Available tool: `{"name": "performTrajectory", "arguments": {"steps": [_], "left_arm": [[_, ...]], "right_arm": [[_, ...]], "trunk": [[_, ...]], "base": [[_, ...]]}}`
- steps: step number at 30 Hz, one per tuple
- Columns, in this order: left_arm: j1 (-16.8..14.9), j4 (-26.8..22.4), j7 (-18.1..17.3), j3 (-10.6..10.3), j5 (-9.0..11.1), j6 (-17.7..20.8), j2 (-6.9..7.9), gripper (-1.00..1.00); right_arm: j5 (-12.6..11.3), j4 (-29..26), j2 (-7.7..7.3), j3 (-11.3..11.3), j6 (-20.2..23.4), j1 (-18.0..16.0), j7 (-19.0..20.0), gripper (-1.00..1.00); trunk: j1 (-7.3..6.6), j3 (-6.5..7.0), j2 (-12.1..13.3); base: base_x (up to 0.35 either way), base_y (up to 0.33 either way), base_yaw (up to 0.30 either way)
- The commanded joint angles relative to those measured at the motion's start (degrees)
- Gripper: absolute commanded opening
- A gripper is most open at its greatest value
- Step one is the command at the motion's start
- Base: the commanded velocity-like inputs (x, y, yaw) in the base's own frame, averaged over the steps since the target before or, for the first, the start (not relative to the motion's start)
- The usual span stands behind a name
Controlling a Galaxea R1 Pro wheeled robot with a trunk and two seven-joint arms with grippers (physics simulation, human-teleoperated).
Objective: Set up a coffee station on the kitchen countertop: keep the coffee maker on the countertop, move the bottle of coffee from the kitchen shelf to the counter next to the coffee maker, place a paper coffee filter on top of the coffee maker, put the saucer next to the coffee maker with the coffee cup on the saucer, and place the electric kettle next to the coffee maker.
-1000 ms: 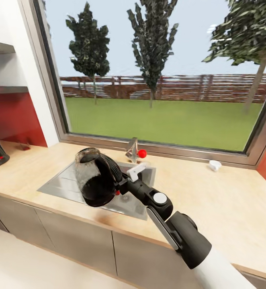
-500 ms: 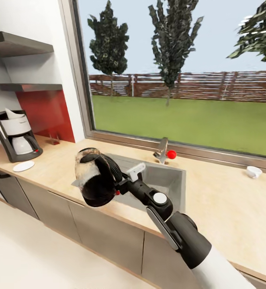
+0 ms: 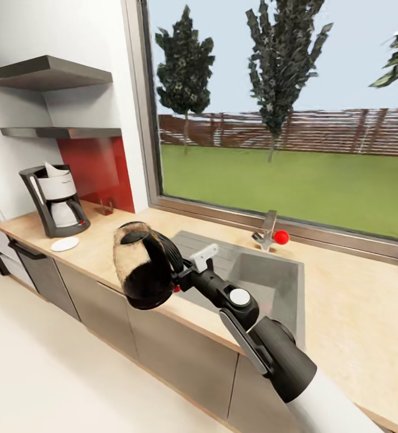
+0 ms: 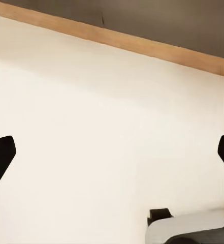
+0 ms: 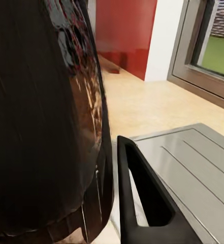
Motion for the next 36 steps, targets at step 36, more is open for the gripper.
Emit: {"name": "performTrajectory", "arguments": {"steps": [36], "left_arm": [[-0.9,7.5,-25.5,0.3,17.4,0.4,8.33,1.0]], "right_arm": [[-0.3,2.1,3.85,-9.0,0.1,0.0,-14.5,-1.0]], "trunk": [[0.02,1.78,-0.1]], "base": [[0.116,0.098,0.128]]}}
